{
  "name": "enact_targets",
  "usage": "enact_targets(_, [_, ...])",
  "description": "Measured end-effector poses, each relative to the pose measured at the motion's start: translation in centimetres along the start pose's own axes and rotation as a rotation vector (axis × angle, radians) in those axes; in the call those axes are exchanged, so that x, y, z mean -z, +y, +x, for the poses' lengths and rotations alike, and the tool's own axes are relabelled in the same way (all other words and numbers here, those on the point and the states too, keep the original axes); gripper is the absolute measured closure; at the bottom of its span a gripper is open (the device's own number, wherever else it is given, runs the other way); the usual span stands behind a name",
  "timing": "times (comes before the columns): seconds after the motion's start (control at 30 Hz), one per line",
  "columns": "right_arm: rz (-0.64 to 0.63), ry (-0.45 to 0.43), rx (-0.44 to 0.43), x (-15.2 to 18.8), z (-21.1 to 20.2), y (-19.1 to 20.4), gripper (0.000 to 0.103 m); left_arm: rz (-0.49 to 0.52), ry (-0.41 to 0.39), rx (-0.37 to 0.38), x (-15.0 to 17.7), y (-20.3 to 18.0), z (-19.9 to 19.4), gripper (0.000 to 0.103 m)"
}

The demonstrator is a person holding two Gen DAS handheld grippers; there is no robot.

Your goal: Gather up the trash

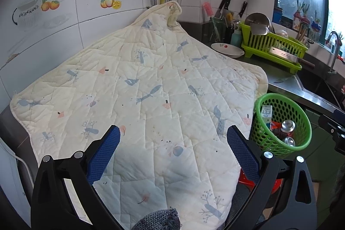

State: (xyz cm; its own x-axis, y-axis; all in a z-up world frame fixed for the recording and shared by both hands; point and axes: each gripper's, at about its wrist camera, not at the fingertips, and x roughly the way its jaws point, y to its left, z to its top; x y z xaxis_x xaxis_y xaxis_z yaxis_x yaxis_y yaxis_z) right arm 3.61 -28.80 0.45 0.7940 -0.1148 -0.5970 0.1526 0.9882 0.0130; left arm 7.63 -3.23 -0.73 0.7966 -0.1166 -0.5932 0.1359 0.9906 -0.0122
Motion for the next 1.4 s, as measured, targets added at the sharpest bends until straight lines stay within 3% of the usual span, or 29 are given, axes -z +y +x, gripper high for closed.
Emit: enact_targets(1.4, [-0.013,0.002,-0.004,-0.08,0.00,0.45,0.008,-0.002,0.011,-0.014,0.24,0.29,0.33,0.005])
